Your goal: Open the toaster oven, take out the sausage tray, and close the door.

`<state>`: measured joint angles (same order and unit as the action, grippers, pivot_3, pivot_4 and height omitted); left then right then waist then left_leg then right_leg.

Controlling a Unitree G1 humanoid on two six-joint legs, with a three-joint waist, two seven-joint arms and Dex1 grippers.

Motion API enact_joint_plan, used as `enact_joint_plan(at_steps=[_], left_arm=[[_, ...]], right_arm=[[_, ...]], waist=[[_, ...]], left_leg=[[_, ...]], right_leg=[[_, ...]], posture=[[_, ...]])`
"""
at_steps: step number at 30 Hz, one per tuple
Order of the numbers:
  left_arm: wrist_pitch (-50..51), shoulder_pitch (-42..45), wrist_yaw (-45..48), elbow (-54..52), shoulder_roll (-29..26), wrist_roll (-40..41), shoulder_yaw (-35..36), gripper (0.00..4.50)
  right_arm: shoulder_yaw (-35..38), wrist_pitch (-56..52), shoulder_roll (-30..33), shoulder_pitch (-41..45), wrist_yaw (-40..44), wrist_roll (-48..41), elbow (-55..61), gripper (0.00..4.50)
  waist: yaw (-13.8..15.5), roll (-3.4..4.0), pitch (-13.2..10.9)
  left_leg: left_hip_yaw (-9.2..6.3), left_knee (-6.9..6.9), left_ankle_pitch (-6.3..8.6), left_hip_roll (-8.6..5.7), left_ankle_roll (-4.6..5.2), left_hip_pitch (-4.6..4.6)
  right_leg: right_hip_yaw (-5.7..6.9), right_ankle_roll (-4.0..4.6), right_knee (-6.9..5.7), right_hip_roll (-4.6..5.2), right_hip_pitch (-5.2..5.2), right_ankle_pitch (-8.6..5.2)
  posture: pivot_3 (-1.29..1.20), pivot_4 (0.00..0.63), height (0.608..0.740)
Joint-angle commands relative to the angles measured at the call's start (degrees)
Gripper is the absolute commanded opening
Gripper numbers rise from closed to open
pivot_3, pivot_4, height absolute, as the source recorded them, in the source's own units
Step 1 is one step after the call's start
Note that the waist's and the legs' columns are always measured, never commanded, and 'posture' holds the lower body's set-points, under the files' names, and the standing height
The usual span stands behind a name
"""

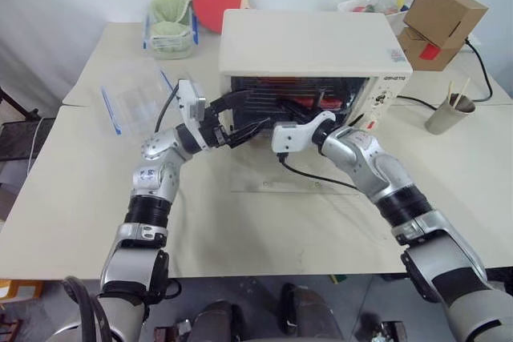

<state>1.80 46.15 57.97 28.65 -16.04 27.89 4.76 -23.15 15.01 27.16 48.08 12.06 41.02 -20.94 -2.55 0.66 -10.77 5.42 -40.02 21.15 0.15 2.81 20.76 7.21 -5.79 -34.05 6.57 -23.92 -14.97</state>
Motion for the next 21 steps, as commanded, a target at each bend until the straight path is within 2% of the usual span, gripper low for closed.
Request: enact_joint_plan(at_steps=[1, 11, 21], left_arm=[[0.8, 1.6, 0.1, 0.3, -2.1, 1.9, 3.9, 4.50], [3.2, 1.4, 0.6, 0.9, -3.3, 1.8, 5.1, 4.50], [3.4, 1.2, 0.5, 1.3, -1.8, 1.4, 5.1, 4.50]], right_arm=[[3.3, -0.4, 1.8, -3.2, 2.3, -2.3, 10.6, 0.01], [6.2, -4.1, 5.1, -17.0, 10.3, -3.3, 29.9, 0.01], [8.7, -6.0, 6.8, -25.6, 15.6, -3.5, 41.9, 0.01]], waist=[[0.2, 0.00, 0.0], [1.6, -0.01, 0.0], [1.7, -0.02, 0.0]], left_leg=[[-0.01, 0.00, 0.00, 0.00, 0.00, 0.00], [-0.07, -0.15, -0.02, -0.08, 0.03, 0.15], [-0.06, -0.16, -0.05, -0.07, 0.00, 0.12]], right_leg=[[0.01, 0.00, 0.00, 0.00, 0.00, 0.00], [0.04, -0.03, 0.02, 0.06, 0.00, 0.02], [0.04, -0.03, 0.01, 0.00, 0.00, 0.01]], posture=[[0.00, 0.150, 0.740], [0.00, 0.150, 0.740], [0.00, 0.150, 0.740]])
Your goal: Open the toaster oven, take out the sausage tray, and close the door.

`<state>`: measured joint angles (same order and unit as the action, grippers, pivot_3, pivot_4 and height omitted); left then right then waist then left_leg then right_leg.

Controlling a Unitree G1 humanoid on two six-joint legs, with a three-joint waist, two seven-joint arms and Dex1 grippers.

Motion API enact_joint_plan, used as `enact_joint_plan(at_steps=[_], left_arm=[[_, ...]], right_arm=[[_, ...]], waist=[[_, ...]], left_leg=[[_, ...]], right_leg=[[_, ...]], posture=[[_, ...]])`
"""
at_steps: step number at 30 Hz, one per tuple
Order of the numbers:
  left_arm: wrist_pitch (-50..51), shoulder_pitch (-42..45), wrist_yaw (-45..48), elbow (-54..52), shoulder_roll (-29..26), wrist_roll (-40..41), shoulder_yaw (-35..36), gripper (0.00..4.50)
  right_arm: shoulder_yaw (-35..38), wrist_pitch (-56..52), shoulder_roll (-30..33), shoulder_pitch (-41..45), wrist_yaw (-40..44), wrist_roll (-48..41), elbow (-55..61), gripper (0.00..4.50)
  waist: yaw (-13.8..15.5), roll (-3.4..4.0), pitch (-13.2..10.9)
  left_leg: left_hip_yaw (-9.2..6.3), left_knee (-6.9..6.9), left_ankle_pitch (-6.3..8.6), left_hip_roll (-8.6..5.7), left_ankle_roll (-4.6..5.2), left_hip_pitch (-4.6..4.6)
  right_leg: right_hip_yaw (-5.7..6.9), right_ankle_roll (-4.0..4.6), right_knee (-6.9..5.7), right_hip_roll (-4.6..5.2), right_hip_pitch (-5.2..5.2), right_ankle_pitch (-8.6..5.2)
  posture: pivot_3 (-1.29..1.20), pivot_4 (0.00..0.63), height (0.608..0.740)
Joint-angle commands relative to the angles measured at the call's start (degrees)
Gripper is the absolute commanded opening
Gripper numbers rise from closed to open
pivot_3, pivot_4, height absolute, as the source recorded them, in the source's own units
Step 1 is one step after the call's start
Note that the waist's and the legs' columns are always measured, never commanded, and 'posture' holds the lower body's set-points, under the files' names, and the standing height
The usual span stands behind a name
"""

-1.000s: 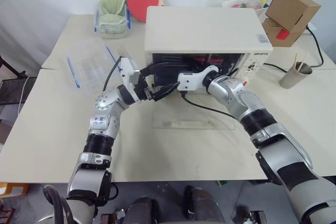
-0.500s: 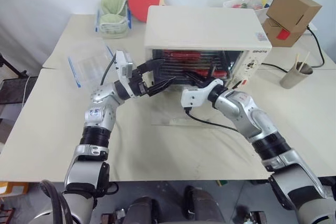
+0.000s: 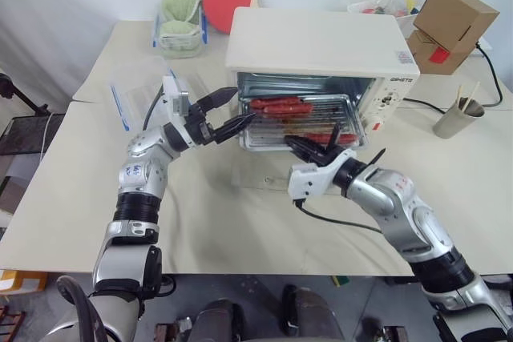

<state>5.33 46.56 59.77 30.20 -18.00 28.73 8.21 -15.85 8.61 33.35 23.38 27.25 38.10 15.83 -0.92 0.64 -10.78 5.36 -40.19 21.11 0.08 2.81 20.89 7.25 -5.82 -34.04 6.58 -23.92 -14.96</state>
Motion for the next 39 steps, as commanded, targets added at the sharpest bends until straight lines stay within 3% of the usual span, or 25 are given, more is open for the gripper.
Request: enact_joint_plan(at_steps=[1, 8, 15, 21, 33, 39], left_arm=[[0.1, 0.6, -1.4, -0.4, 0.3, 0.6, 1.6, 4.50], [6.4, -2.6, -2.8, -5.9, -0.3, 3.2, 2.7, 4.50], [52.0, -7.5, -12.7, -17.2, -13.7, 17.4, 7.8, 4.50], [76.3, -7.7, -22.1, -20.7, -11.4, 29.7, 14.9, 4.50], [87.1, -9.8, -33.6, -27.2, -2.4, 35.7, 20.7, 4.50], [87.2, -9.3, -37.5, -26.9, 0.8, 36.1, 22.0, 3.06]], right_arm=[[1.8, 0.4, 0.5, -2.0, 0.4, -0.5, 6.0, 0.01], [3.5, -0.3, 0.7, -4.9, 0.5, 0.4, 8.7, 0.01], [4.6, 1.6, 1.3, -6.8, 0.2, -0.3, 10.3, 0.01], [4.0, 5.8, 1.4, -5.9, -1.0, -1.2, 8.4, 0.01], [1.2, 9.9, 0.1, -1.5, 0.3, -3.3, 3.2, 0.01], [0.5, 11.2, -0.1, -0.3, 0.7, -4.0, 1.8, 0.00]], waist=[[0.2, 0.00, 0.0], [0.8, -0.01, 0.0], [0.5, -0.06, 0.0], [1.1, -0.11, -0.1], [0.7, -0.12, -0.1], [0.8, -0.14, -0.1]], left_leg=[[0.00, 0.00, 0.00, 0.00, 0.00, 0.00], [0.00, -0.01, 0.00, -0.03, 0.01, -0.01], [-0.07, 0.03, 0.00, 0.02, 0.00, -0.02], [-0.43, -0.08, 0.00, -0.15, 0.00, -0.01], [-0.33, 0.17, -0.16, -0.11, -0.29, -0.33], [-0.27, 0.13, -0.16, -0.14, -0.29, -0.36]], right_leg=[[0.00, 0.00, 0.00, 0.00, 0.00, 0.00], [-0.02, 0.00, 0.00, 0.01, 0.00, 0.00], [-0.04, 0.01, -0.03, -0.01, -0.03, -0.01], [-0.59, -0.01, -0.02, 0.09, 0.16, 0.00], [-0.95, 0.03, -0.08, -0.10, 0.22, -0.03], [-1.01, 0.03, -0.10, -0.06, 0.24, -0.03]], posture=[[0.00, 0.150, 0.740], [0.00, 0.150, 0.740], [0.00, 0.150, 0.740], [0.00, 0.150, 0.740], [0.00, 0.150, 0.740], [0.00, 0.150, 0.740]])
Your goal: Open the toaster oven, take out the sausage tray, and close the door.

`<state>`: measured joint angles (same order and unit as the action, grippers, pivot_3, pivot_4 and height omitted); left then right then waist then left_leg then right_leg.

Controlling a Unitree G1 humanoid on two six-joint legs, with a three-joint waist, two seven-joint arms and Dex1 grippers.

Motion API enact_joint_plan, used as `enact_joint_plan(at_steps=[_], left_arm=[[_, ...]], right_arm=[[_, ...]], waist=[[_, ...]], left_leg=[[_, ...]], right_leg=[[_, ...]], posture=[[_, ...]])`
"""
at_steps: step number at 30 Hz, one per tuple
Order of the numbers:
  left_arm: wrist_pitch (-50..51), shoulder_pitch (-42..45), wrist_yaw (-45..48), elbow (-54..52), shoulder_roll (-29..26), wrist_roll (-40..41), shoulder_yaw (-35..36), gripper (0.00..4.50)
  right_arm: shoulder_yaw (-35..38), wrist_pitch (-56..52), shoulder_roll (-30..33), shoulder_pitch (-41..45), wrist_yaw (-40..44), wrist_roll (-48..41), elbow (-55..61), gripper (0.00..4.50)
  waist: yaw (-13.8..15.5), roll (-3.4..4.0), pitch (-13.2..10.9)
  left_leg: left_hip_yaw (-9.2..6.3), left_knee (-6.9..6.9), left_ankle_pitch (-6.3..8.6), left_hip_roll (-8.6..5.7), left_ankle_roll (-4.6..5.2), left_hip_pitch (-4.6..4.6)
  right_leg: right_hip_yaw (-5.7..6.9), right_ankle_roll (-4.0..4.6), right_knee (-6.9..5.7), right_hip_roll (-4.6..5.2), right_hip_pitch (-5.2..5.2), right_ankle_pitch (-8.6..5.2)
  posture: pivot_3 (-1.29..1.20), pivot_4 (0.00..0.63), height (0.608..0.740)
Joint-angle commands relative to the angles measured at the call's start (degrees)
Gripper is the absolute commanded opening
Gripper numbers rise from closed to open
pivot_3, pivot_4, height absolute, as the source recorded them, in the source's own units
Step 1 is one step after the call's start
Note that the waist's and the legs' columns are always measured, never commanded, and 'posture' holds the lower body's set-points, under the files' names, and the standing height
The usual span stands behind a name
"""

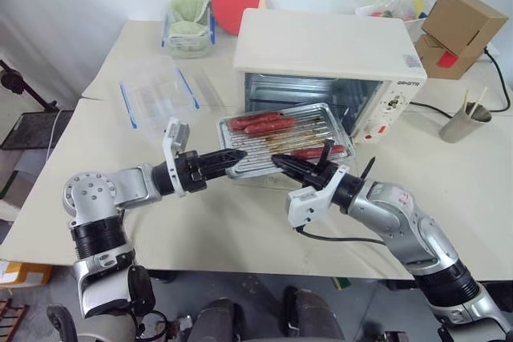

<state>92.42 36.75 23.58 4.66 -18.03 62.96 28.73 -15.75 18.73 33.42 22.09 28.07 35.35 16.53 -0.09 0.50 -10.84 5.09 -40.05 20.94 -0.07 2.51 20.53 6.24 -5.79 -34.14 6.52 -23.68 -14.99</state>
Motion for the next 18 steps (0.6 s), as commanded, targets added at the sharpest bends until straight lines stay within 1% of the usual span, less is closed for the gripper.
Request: enact_joint_plan(at_steps=[1, 2, 3, 8, 10, 11, 18], left_arm=[[0.1, 0.6, -1.8, -1.3, 1.2, 2.0, 1.7, 2.74], [0.1, 0.6, -2.0, -0.9, 1.2, 2.4, 1.7, 2.55], [0.1, 0.6, -2.4, -0.7, 1.4, 2.5, 1.9, 2.26], [0.1, 0.3, -4.4, 0.3, 2.1, 3.3, 2.3, 0.65], [0.1, 0.2, -5.8, 1.4, 2.5, 5.1, 2.3, 0.22], [0.1, 0.2, -6.7, 2.2, 2.5, 6.3, 2.2, 0.15], [0.1, 0.1, -13.7, 8.4, -0.3, 17.4, -0.2, 0.07]], right_arm=[[0.4, 1.2, -0.2, 1.1, -0.1, -1.3, 1.0, 0.00], [0.4, 1.2, -0.2, 1.2, -0.2, -1.2, 0.9, 0.00], [0.3, 1.3, -0.3, 1.2, -0.1, -1.3, 0.8, 0.00], [0.3, 2.3, -0.2, 1.3, 0.4, -1.8, 0.5, 0.00], [0.3, 2.8, 0.0, 1.2, 0.7, -1.9, 0.3, 0.00], [0.3, 2.9, 0.1, 1.1, 0.8, -2.0, 0.2, 0.00], [0.5, 2.7, 0.4, 0.9, 2.9, -4.1, -0.1, 0.00]], waist=[[0.0, 0.00, 0.0], [0.0, 0.00, 0.0], [-0.1, 0.00, 0.0], [-0.1, 0.00, 0.0], [0.0, 0.00, 0.0], [0.0, 0.00, 0.0], [-0.1, 0.00, 0.0]], left_leg=[[0.00, 0.01, 0.00, 0.00, 0.00, -0.01], [0.00, 0.01, 0.00, 0.00, 0.00, -0.01], [0.00, 0.02, 0.00, 0.00, 0.00, -0.02], [0.03, 0.02, 0.00, 0.01, -0.01, -0.03], [0.03, 0.02, 0.00, 0.01, -0.01, -0.03], [0.03, 0.02, 0.00, 0.00, -0.01, -0.04], [0.04, 0.03, 0.01, 0.01, -0.01, -0.09]], right_leg=[[0.00, 0.00, -0.01, 0.00, 0.00, 0.00], [0.00, 0.00, -0.01, 0.00, 0.00, 0.00], [0.00, 0.00, -0.01, -0.01, 0.00, 0.00], [-0.03, 0.00, -0.02, -0.02, -0.01, 0.00], [-0.03, 0.00, -0.01, -0.01, 0.00, 0.00], [-0.03, 0.00, -0.02, 0.00, 0.00, 0.00], [-0.07, 0.00, -0.05, 0.00, 0.00, 0.00]], posture=[[0.00, 0.150, 0.740], [0.00, 0.150, 0.740], [0.00, 0.150, 0.740], [0.00, 0.150, 0.740], [0.00, 0.150, 0.740], [0.00, 0.150, 0.740], [0.00, 0.150, 0.740]])
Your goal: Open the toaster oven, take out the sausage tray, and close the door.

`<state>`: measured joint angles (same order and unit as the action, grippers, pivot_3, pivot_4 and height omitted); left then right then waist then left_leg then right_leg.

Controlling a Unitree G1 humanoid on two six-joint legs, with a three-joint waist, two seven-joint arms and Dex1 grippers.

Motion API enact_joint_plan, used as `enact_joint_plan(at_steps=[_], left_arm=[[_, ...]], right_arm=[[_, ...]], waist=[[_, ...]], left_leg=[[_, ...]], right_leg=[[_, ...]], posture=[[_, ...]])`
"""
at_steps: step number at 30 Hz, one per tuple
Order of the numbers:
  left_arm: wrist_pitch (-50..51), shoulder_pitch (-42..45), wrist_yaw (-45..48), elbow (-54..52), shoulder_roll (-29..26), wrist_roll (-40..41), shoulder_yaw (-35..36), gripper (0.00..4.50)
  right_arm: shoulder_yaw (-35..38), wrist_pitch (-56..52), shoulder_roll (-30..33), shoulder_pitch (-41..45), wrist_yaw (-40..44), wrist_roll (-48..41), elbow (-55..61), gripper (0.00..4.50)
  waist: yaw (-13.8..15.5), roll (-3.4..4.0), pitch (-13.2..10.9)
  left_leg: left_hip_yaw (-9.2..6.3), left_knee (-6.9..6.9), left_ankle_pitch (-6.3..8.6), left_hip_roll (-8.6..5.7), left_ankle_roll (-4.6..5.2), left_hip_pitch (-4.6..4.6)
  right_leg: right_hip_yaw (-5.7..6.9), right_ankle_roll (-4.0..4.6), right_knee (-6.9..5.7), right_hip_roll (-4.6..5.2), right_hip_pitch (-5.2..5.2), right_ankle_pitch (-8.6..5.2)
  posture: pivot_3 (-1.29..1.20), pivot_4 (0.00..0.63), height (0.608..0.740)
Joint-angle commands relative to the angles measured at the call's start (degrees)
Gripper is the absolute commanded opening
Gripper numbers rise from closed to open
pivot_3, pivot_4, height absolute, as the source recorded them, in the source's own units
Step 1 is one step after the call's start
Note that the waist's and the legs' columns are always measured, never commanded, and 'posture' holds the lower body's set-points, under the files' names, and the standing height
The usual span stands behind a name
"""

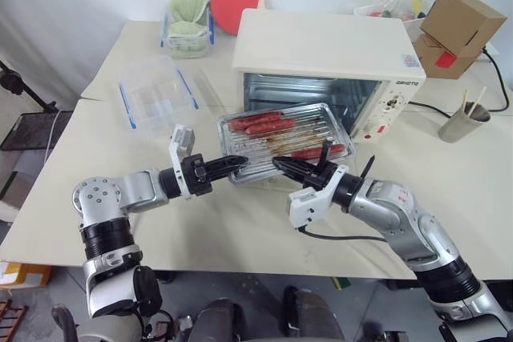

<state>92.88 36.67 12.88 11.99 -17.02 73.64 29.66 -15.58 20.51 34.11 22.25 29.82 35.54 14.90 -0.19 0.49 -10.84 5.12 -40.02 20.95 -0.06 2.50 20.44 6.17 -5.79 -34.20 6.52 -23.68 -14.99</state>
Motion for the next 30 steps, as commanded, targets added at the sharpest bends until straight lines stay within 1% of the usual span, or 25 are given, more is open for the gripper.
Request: enact_joint_plan(at_steps=[1, 3, 5, 7, 9, 10, 11, 14, 15, 16, 18, 19, 26, 30], left_arm=[[-0.4, 0.2, -4.8, 2.3, -1.8, 8.4, -1.4, 0.07], [-0.4, 0.6, -9.9, 5.2, -1.5, 11.8, -0.6, 0.07], [-2.0, 0.8, -15.5, 7.4, -0.9, 17.1, -0.2, 0.07], [-6.4, -0.3, -22.7, 8.2, -0.8, 26.0, -2.3, 0.07], [-11.1, -1.9, -29.4, 7.2, -1.6, 35.2, -5.9, 0.07], [-12.8, -2.5, -31.7, 6.4, -1.6, 37.7, -6.8, 0.07], [-13.9, -2.8, -33.1, 5.9, -1.4, 39.0, -7.2, 0.07], [-15.2, -3.6, -34.8, 4.8, -0.4, 39.4, -6.5, 0.07], [-14.8, -4.1, -34.5, 4.8, -0.8, 39.4, -6.4, 0.07], [-14.3, -4.6, -34.1, 4.8, -1.3, 39.4, -6.3, 0.07], [-13.7, -5.3, -33.9, 5.1, -2.0, 39.4, -6.0, 0.07], [-13.0, -5.7, -33.2, 5.4, -3.0, 39.4, -6.4, 0.07], [-11.2, -6.8, -32.0, 7.6, -7.9, 39.4, -7.6, 0.07], [-11.3, -6.9, -32.0, 8.4, -9.1, 39.4, -7.3, 0.07]], right_arm=[[0.4, 0.8, -0.2, 0.7, 1.5, -4.6, 1.7, 0.00], [0.7, 0.4, -0.3, 0.6, 2.7, -6.4, 2.0, 0.00], [1.2, -0.1, -0.6, 0.4, 3.4, -8.2, 2.3, 0.00], [1.5, -0.1, -0.6, 0.6, 3.7, -8.6, 2.4, 0.60], [1.6, 0.7, -0.4, 0.9, 3.4, -8.5, 2.1, 1.17], [1.6, 1.1, -0.3, 1.0, 3.2, -8.6, 2.1, 1.51], [1.6, 1.3, -0.2, 1.0, 3.1, -8.6, 1.9, 1.83], [1.6, 2.1, -0.1, 1.2, 2.7, -8.3, 1.6, 2.82], [1.6, 2.4, -0.2, 1.2, 2.5, -8.2, 1.5, 3.18], [1.6, 2.6, -0.2, 1.2, 2.5, -8.2, 1.5, 3.63], [1.5, 3.0, -0.3, 1.3, 2.2, -8.2, 1.4, 4.13], [1.5, 3.3, -0.3, 1.3, 2.2, -8.3, 1.2, 4.47], [1.6, 4.7, -0.5, 0.8, 2.6, -10.9, 1.1, 4.47], [1.5, 5.4, -0.5, 0.1, 3.3, -13.9, 2.2, 4.47]], waist=[[0.0, 0.00, 0.0], [0.1, 0.00, 0.0], [0.1, -0.01, 0.0], [0.1, -0.02, 0.0], [0.0, -0.02, 0.0], [0.0, -0.02, 0.0], [0.0, -0.02, 0.0], [0.1, -0.02, 0.0], [0.1, -0.03, 0.0], [0.1, -0.03, 0.0], [0.1, -0.03, 0.0], [0.0, -0.03, 0.0], [0.1, -0.03, 0.0], [0.1, -0.03, 0.0]], left_leg=[[0.00, 0.00, 0.00, 0.00, 0.00, 0.00], [0.00, -0.01, 0.00, -0.01, 0.00, -0.01], [0.00, -0.01, 0.00, -0.01, 0.00, -0.03], [-0.01, -0.01, 0.00, -0.01, 0.00, -0.03], [-0.03, 0.00, 0.00, -0.01, -0.01, -0.06], [-0.04, 0.00, 0.01, -0.01, -0.02, -0.09], [-0.04, -0.01, 0.02, -0.01, -0.03, -0.10], [-0.02, -0.03, 0.01, -0.05, -0.02, -0.10], [0.00, -0.03, 0.01, -0.06, -0.02, -0.10], [0.01, -0.03, 0.01, -0.07, -0.01, -0.10], [0.04, -0.03, 0.01, -0.08, -0.01, -0.11], [0.05, -0.02, 0.01, -0.07, -0.01, -0.11], [0.06, -0.03, 0.01, -0.06, -0.01, -0.12], [0.06, -0.01, 0.01, -0.05, -0.02, -0.12]], right_leg=[[0.00, 0.00, 0.00, 0.00, 0.00, 0.00], [-0.01, 0.00, -0.02, 0.02, 0.00, 0.00], [-0.01, 0.00, -0.03, 0.03, 0.01, 0.00], [-0.01, 0.00, -0.04, 0.05, 0.01, 0.00], [-0.04, 0.00, -0.09, 0.10, 0.00, 0.00], [-0.06, 0.00, -0.12, 0.15, 0.01, 0.00], [-0.06, 0.00, -0.16, 0.15, 0.00, 0.00], [-0.06, 0.00, -0.19, 0.10, 0.01, 0.00], [-0.06, 0.00, -0.20, 0.08, 0.01, 0.00], [-0.06, 0.00, -0.20, 0.07, 0.01, 0.00], [-0.06, 0.00, -0.20, 0.04, 0.01, 0.00], [-0.06, 0.01, -0.19, 0.02, 0.01, 0.00], [-0.06, 0.02, -0.19, 0.01, 0.02, -0.01], [-0.05, 0.03, -0.19, 0.00, 0.01, -0.01]], posture=[[0.00, 0.150, 0.740], [0.00, 0.150, 0.740], [0.00, 0.150, 0.740], [0.00, 0.150, 0.740], [0.00, 0.150, 0.740], [0.00, 0.150, 0.740], [0.00, 0.150, 0.740], [0.00, 0.150, 0.740], [0.00, 0.150, 0.740], [0.00, 0.150, 0.740], [0.00, 0.150, 0.740], [0.00, 0.150, 0.740], [0.00, 0.150, 0.740], [0.00, 0.150, 0.740]])
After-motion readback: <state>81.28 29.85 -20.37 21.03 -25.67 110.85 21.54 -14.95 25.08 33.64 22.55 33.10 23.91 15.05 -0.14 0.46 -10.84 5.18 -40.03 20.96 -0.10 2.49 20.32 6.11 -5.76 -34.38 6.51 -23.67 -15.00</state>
